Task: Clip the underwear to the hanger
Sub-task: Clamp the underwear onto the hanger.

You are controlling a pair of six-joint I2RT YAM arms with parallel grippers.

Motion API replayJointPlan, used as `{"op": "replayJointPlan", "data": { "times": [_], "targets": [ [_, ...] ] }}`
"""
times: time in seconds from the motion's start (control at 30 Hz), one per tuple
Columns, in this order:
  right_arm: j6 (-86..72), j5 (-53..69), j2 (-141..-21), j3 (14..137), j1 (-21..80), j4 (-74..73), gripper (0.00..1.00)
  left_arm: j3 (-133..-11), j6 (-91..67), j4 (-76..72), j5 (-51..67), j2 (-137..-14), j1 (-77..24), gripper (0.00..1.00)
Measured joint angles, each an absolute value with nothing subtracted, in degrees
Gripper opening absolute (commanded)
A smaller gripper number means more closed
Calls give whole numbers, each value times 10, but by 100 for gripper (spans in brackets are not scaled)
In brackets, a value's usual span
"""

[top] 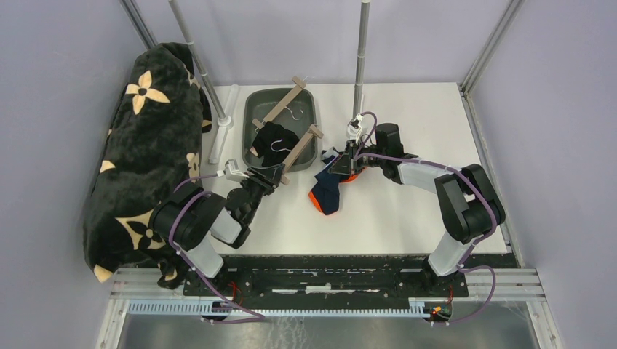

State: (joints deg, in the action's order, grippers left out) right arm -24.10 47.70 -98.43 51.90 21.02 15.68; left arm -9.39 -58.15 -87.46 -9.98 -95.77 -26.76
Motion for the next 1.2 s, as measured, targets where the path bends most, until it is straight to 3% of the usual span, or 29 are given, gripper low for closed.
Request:
{"op": "replayJointPlan", "data": {
  "times": [0.03, 0.07, 0.1, 0.13, 0.77, 1.2],
  "targets": [
    [-241, 477, -984, 519, 210, 156, 1, -94, -582, -875, -100, -958, -268, 42],
    [-241, 477, -984, 519, 210, 156, 1, -94, -582, -875, -100, -958, -268, 17],
    [-241, 477, -984, 519, 210, 156, 1, -94, -583, -875, -100, -958, -268, 5],
    [-241, 477, -984, 519, 210, 156, 1, -95, -589, -875, -100, -958, -268, 3],
    [-236, 472, -980, 519, 210, 147, 1, -113, -594, -875, -80, -956, -268, 3],
    [-227, 476, -867, 509, 210, 143, 1, -180, -602, -871, -36, -838, -271, 3]
  ]
}}
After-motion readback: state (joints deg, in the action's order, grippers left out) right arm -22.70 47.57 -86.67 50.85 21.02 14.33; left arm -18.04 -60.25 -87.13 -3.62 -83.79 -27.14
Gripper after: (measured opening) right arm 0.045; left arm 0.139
